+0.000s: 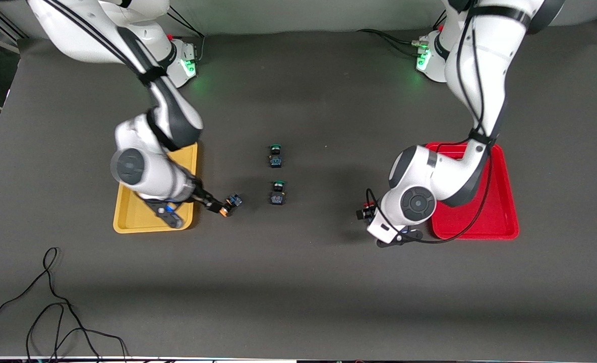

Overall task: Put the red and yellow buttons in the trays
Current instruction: 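Grasp the second orange button with the right gripper while the left gripper grasps the red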

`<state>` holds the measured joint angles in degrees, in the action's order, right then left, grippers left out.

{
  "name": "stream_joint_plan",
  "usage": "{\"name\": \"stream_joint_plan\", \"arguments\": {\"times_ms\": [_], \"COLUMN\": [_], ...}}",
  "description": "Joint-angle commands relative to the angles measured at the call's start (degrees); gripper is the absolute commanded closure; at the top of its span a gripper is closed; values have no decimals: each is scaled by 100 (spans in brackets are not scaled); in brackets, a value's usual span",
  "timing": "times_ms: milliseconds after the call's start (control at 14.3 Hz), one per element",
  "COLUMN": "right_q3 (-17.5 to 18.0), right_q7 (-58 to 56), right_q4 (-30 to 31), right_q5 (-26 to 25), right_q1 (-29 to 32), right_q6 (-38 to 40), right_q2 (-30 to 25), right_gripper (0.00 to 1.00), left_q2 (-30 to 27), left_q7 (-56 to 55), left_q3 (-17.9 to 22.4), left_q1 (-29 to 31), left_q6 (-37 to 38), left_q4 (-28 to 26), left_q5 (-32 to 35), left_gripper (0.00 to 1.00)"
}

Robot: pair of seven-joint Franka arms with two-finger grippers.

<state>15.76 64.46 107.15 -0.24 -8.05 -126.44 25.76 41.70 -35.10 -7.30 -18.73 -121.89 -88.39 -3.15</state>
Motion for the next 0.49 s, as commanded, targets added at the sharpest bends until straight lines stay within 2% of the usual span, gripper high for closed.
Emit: {"name": "stream_joint_plan", "arguments": {"times_ms": [0,279,419], "right_q3": [156,156,156], "right_q7": [558,751,761], "right_q4": [-248,-204,-195], "right_q5": [-337,-337,-363], "right_q1": [-3,-125,-135], "right_q6": [-232,-557,-601], "right_q2": [604,895,1010], "right_gripper": [0,0,0], "left_q2": [198,198,198], "left_q7": [-155,-146,-146], "left_q3": [36,36,36], "left_q1": [-61,-105,-157], "left_q6": [-325,-388,-449], "left_q4": [164,-38,-126], "left_q5": [-19,16,16], "left_gripper": [1,5,16]}}
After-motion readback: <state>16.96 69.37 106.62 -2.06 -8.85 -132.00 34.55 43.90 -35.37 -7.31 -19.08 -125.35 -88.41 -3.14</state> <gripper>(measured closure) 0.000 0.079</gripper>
